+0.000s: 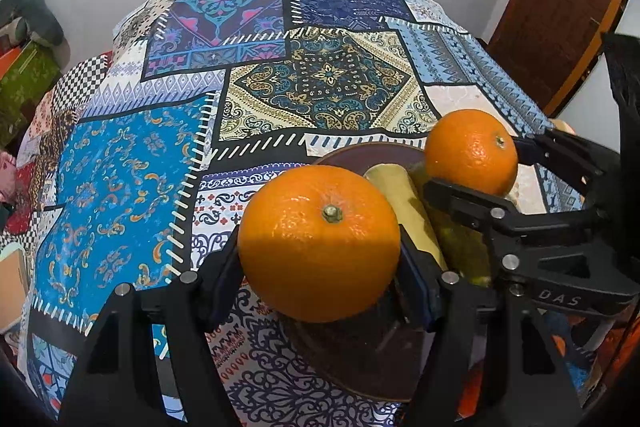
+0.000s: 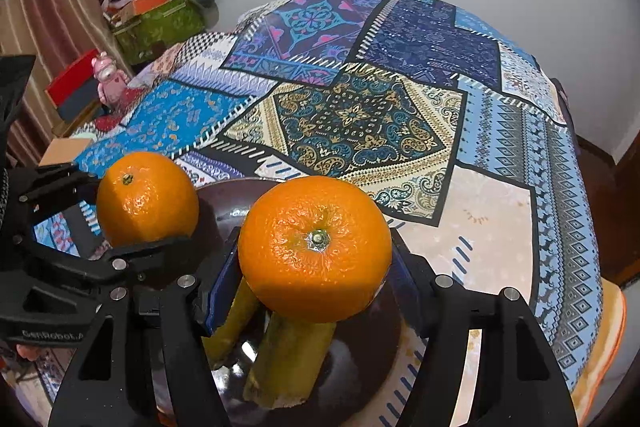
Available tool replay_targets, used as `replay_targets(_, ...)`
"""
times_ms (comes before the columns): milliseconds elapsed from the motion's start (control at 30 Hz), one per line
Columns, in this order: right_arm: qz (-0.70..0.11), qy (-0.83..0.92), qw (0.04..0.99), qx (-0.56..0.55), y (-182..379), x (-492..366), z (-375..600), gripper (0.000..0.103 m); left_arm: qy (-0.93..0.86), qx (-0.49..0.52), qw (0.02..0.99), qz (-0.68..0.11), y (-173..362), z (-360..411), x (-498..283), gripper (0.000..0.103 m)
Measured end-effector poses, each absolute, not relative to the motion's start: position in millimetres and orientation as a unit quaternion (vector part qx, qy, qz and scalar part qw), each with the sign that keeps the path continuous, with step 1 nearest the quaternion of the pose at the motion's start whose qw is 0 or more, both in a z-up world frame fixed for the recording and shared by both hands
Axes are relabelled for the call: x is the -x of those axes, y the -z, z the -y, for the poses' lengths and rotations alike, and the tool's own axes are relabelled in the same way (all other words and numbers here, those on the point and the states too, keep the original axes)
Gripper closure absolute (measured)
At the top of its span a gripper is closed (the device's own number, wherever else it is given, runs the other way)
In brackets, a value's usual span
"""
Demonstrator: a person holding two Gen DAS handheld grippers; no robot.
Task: Organize fruits
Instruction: 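Carry the orange in the left tool over the plate while the right tool carries its orange beside it, then open the left tool to set its orange on the plate while the right tool releases its orange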
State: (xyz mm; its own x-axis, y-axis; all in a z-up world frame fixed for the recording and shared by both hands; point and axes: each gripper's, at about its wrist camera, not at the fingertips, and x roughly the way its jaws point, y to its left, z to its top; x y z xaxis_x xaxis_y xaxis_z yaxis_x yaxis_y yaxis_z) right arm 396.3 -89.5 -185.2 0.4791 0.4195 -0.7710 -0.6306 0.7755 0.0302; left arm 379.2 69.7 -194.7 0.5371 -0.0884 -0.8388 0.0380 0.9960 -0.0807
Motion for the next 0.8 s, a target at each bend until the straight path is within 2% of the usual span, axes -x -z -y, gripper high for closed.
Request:
replay_targets(400, -0.409, -0.316, 0.844, 0.146, 190, -400, 87, 0.038, 0.059, 0.047, 0.863, -0.500, 207, -72, -385, 0.034)
replay_targets(800, -0.416, -0.326, 0.839, 0.129, 186, -395, 98, 0.038, 0.063, 0.018, 0.880, -0.471, 187, -60, -374, 0.034)
